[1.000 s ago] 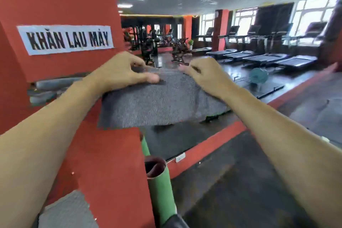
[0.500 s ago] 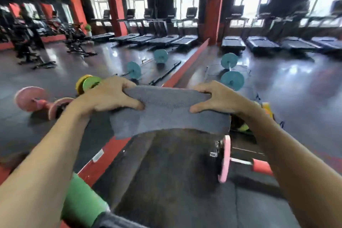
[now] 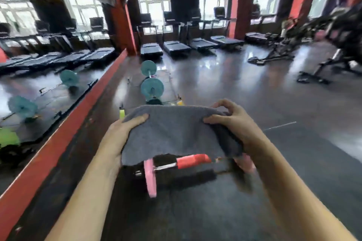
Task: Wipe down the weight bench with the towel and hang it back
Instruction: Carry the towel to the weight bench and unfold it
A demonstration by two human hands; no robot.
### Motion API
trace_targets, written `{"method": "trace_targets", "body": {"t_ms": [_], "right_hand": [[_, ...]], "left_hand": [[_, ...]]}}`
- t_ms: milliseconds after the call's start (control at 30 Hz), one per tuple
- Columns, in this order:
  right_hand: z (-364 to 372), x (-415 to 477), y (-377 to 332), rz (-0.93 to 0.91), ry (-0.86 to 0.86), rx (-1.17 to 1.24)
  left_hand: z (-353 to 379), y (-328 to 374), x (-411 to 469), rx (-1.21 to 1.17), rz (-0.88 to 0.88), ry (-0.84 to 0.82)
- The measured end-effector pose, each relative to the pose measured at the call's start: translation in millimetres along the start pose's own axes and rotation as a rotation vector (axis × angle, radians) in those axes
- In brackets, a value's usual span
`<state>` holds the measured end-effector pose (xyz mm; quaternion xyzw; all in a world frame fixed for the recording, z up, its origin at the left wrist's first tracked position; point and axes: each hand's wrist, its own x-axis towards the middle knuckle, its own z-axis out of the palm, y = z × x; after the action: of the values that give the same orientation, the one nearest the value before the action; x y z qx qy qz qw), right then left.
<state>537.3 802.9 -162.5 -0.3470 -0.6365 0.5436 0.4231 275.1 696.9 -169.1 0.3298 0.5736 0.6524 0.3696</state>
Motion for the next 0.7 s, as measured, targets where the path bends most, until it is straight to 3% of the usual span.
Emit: {"method": "trace_targets", "body": {"t_ms": [67,167,333,467,700], "right_hand": [[-53.5,-10.5,11.7,0.042,0.108,0.001],[-134.5,-33.2,24.5,0.173,0.262,0.043],[-257.0,-84.1,47.1,0.279,0.411,0.307],[-337.5,-107.4,74.8,0.182,0.766,0.295],[-481.0,-92.7,103.5,0.061,1.043,-0.024]], "left_hand": [[61.1,-16.3,5.7,0.081,0.145,-0.011],[152.0,-40.2,10.8,0.142,0.255,-0.17],[286.8,-83.0,28.8,0.088,0.05,-0.461],[388.3,-115.5,39.9,-0.058,-0.154,-0.738],[588.1,-157.8,66.5,-0.064,-0.029,-0.824]]}}
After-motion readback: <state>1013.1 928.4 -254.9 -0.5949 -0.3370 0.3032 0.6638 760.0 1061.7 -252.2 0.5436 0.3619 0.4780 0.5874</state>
